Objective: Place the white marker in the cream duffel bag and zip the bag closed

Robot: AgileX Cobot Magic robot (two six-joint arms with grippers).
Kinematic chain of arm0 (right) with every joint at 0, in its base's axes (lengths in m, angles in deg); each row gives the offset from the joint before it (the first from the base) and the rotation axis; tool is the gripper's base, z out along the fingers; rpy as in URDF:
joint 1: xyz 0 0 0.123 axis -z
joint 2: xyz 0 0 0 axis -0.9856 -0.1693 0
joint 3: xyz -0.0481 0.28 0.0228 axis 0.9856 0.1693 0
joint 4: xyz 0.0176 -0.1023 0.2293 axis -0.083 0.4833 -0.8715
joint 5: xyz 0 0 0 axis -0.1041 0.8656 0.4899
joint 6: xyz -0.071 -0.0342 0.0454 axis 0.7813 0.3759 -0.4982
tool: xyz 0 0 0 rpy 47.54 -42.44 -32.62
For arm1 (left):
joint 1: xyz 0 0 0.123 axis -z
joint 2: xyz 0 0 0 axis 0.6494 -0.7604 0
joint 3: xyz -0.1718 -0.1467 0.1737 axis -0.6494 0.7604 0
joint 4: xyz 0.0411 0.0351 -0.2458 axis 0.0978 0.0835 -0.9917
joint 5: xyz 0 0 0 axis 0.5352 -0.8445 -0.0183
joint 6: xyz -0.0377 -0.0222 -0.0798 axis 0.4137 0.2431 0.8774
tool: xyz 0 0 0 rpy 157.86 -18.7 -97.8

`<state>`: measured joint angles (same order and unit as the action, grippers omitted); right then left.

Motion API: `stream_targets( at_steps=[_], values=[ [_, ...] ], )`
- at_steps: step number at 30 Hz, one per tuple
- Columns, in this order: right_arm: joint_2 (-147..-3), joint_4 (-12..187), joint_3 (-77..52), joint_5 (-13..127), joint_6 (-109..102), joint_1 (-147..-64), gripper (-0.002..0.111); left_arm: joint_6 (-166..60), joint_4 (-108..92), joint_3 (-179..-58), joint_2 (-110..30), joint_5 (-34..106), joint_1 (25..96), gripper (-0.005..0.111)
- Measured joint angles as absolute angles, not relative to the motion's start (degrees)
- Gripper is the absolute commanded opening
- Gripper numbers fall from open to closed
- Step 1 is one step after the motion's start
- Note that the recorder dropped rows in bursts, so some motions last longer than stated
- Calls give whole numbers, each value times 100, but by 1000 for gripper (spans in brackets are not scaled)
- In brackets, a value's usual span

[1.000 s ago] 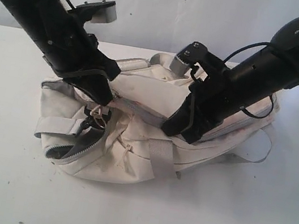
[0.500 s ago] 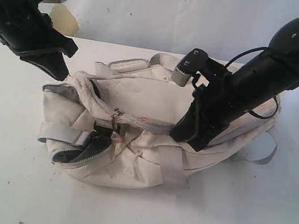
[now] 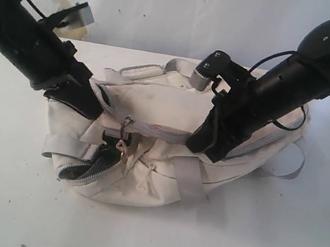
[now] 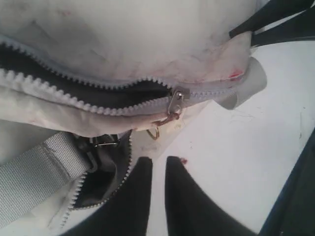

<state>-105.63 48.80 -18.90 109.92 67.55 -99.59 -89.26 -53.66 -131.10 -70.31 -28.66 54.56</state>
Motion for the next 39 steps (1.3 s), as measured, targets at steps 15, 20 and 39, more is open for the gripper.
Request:
stream_targets(
  at_steps=[15,20,39],
  values=[
    [-10563,4474,-1890,10907,6755,-9959,0,-10402,-6586,-12289,-7031,-1654,5469,47],
    [-10563,4474,-1890,10897,6755,-9959,0,-11363,-6925,-12062,-7031,-1630,5612,47],
    [-10563,4432,-1890,10851,6755,-9959,0,-11624,-7126,-11705,-7031,-454,5988,47]
  ],
)
